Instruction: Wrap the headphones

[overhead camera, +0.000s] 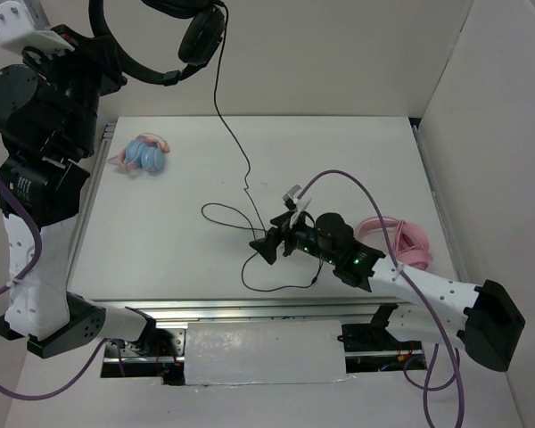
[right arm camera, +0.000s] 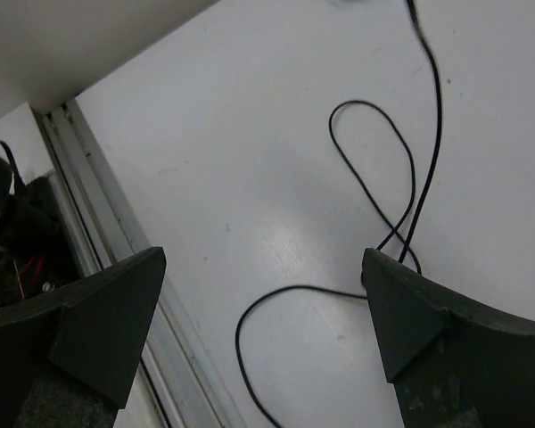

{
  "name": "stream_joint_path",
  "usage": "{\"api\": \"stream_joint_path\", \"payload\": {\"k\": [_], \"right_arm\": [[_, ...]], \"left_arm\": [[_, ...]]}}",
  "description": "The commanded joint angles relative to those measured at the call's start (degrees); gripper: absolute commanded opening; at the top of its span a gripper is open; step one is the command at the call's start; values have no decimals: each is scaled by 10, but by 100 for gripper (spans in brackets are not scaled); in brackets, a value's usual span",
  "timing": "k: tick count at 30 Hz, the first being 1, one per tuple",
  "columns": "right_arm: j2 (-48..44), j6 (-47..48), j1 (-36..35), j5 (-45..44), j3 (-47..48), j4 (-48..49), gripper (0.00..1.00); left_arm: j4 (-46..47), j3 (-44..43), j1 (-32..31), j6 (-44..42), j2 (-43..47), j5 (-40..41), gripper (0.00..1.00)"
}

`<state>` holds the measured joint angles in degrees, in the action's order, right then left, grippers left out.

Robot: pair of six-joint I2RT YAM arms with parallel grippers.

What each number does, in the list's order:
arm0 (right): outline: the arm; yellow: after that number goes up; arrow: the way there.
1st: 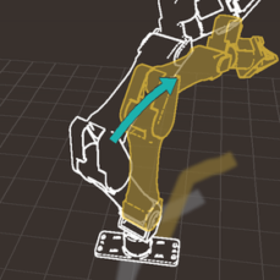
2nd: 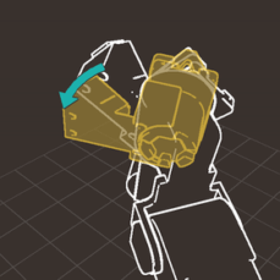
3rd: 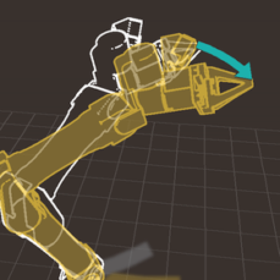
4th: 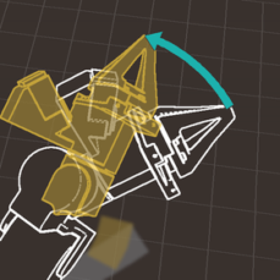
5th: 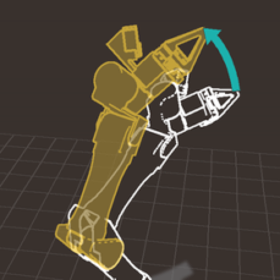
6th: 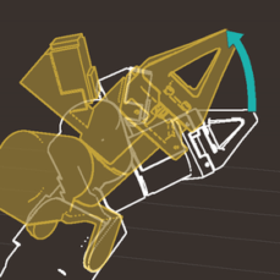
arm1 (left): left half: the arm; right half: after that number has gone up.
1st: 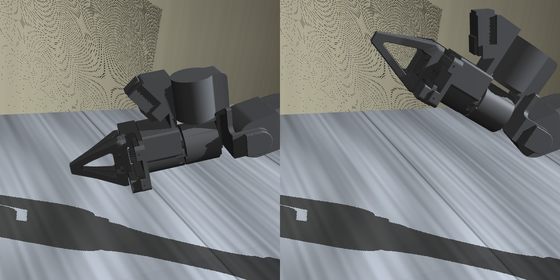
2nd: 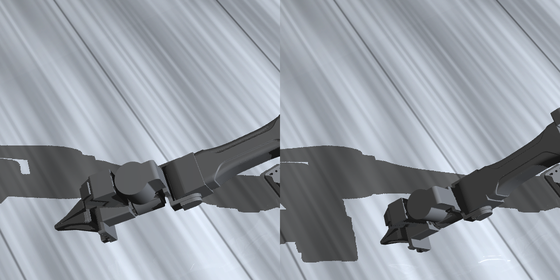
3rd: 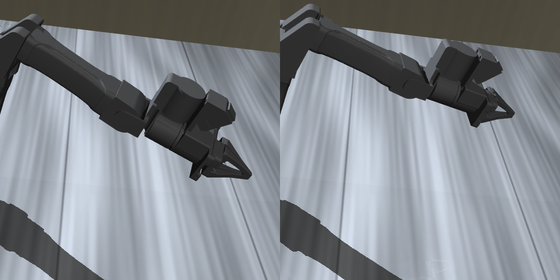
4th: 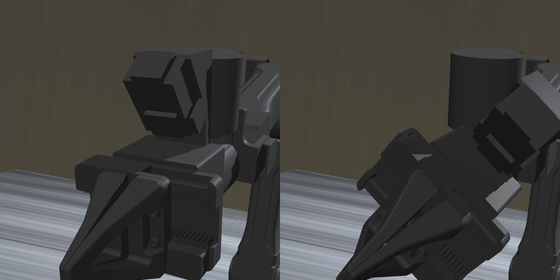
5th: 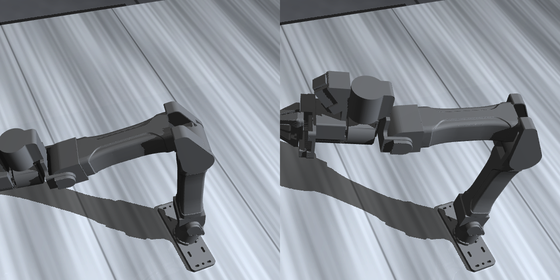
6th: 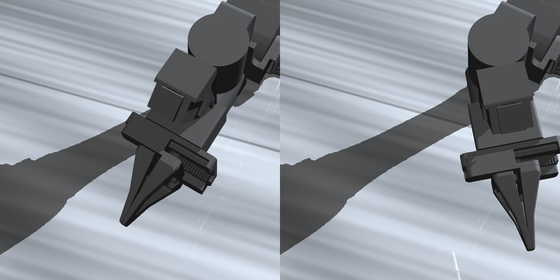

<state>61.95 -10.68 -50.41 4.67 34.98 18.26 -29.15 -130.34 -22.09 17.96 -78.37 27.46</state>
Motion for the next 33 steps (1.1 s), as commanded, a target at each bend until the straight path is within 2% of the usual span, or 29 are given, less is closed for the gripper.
{"api": "stream_joint_path", "payload": {"k": [1,4,8,10,12,18,20,21,23,24,25,27,28,29,30,31,32,33], "right_arm": [[-34,-17,13,45,-53,-61,100],[-19,-22,35,37,-83,-31,100],[68,-38,81,41,-82,89,100],[147,-61,103,50,-58,154,100],[237,-79,110,55,-4,178,100],[403,-155,110,-11,121,237,96],[427,-147,108,-4,154,211,87],[447,-148,106,-7,184,196,69],[463,-140,108,36,207,177,47],[469,-138,113,70,225,165,12],[466,-131,116,108,232,125,0],[423,-128,116,145,208,91,0],[397,-124,110,126,183,81,0],[364,-121,101,99,150,80,0],[293,-109,82,54,96,73,0],[258,-104,71,24,77,31,0],[185,-100,59,-3,49,1,0],[147,-88,32,-62,42,-69,0]], "left_arm": [[39,-4,1,9,-1,23,0],[45,-4,1,13,-3,29,0],[44,-15,1,23,-8,32,0],[48,-17,1,23,-7,38,0],[53,-18,1,22,-6,43,0],[53,-31,0,16,-3,58,0],[56,-30,0,10,1,64,0],[57,-31,0,9,3,66,0],[58,-30,1,2,8,72,0],[59,-26,1,1,8,78,0],[62,-25,0,-4,7,84,0],[64,-18,0,-9,-1,119,0],[68,-13,0,-12,-10,132,0],[77,-3,0,-15,-13,144,0],[81,20,0,-17,-19,166,0],[89,33,0,-19,-24,178,0],[106,48,1,-22,-35,190,0],[105,61,3,-20,-46,216,0]]}}
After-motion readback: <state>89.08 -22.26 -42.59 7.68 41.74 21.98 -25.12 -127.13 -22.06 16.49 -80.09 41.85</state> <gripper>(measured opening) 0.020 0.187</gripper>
